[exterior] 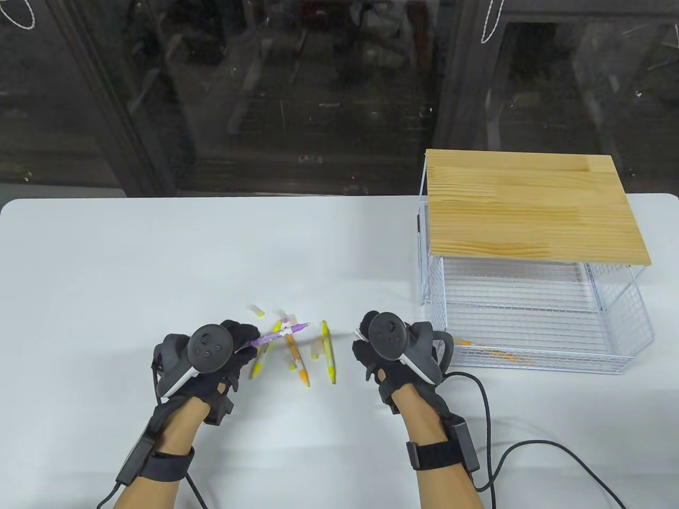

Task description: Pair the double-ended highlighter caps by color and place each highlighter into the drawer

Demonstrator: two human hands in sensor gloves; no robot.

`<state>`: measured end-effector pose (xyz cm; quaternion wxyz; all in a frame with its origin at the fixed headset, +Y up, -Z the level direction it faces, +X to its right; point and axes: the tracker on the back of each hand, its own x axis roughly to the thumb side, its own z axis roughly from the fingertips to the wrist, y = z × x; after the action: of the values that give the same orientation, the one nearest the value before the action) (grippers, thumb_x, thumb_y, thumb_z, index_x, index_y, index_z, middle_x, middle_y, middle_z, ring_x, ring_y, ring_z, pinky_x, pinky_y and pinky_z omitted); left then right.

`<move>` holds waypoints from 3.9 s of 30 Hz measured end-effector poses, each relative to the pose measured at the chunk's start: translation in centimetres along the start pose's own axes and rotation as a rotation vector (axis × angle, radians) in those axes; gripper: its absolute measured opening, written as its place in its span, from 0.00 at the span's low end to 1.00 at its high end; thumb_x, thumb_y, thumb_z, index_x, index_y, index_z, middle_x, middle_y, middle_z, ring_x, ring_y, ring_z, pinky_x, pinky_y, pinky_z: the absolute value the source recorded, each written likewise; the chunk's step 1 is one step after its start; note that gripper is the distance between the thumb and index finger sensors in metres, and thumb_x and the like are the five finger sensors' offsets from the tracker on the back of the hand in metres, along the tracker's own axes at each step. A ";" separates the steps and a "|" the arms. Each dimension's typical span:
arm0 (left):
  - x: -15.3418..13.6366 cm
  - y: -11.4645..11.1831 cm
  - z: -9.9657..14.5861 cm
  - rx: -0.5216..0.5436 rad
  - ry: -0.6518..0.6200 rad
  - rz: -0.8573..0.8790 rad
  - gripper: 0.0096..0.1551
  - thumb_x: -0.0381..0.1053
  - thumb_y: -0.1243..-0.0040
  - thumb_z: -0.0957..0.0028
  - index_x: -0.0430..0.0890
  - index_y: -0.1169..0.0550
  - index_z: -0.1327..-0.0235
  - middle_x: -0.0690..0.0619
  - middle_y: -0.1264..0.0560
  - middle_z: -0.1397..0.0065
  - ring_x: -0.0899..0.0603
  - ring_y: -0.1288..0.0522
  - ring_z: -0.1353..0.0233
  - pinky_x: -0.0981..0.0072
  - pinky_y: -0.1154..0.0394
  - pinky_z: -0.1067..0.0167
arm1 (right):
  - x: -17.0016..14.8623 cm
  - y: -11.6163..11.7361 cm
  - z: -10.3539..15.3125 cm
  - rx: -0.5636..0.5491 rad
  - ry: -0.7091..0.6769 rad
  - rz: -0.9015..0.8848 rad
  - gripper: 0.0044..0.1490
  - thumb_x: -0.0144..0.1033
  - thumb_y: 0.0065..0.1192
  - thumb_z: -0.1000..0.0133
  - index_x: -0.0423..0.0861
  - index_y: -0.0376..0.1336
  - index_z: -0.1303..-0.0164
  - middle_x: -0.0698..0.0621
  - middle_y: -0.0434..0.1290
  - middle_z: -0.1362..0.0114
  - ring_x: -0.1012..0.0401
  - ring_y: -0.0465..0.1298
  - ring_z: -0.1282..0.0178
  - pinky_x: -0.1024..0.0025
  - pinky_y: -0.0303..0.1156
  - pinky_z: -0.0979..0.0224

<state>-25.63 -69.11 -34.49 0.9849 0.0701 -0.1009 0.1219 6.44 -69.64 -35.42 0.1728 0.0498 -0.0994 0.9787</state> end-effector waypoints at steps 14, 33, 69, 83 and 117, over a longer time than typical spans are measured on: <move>1.3 -1.2 0.0 -0.061 -0.055 -0.047 0.25 0.55 0.26 0.64 0.58 0.13 0.49 0.57 0.15 0.41 0.42 0.16 0.51 0.47 0.18 0.57 | -0.4 -0.4 0.4 0.043 -0.049 -0.119 0.29 0.52 0.80 0.57 0.60 0.73 0.45 0.55 0.85 0.45 0.57 0.84 0.55 0.40 0.72 0.40; 2.4 -1.9 0.1 -0.090 -0.096 -0.072 0.25 0.55 0.26 0.63 0.59 0.13 0.49 0.57 0.15 0.41 0.42 0.16 0.51 0.47 0.18 0.56 | 0.3 0.1 1.0 0.049 -0.124 -0.281 0.26 0.45 0.71 0.52 0.59 0.73 0.42 0.53 0.82 0.43 0.55 0.82 0.50 0.40 0.70 0.38; 2.8 -2.1 0.1 -0.070 -0.128 -0.052 0.25 0.55 0.29 0.61 0.59 0.13 0.47 0.55 0.16 0.40 0.42 0.16 0.51 0.47 0.19 0.56 | 1.5 1.2 1.3 0.117 -0.172 -0.257 0.27 0.42 0.73 0.52 0.57 0.74 0.40 0.54 0.84 0.42 0.55 0.82 0.50 0.41 0.71 0.37; 4.4 -1.6 0.9 -0.004 -0.227 -0.041 0.25 0.49 0.28 0.61 0.50 0.12 0.48 0.50 0.16 0.41 0.44 0.14 0.57 0.50 0.15 0.57 | 2.2 1.1 1.8 0.081 -0.213 -0.155 0.27 0.37 0.72 0.51 0.54 0.74 0.40 0.52 0.84 0.42 0.55 0.82 0.50 0.43 0.72 0.36; 6.1 -1.3 1.4 0.004 -0.286 -0.037 0.25 0.52 0.28 0.61 0.57 0.12 0.48 0.54 0.16 0.40 0.44 0.15 0.53 0.49 0.16 0.57 | 6.5 2.4 3.2 0.101 -0.319 -0.016 0.29 0.52 0.73 0.53 0.57 0.75 0.42 0.53 0.79 0.37 0.49 0.77 0.40 0.40 0.68 0.34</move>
<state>-19.75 -69.25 -31.99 0.9625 0.0905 -0.2385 0.0927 -0.29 -70.39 -31.85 0.1599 0.2138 -0.0760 0.9607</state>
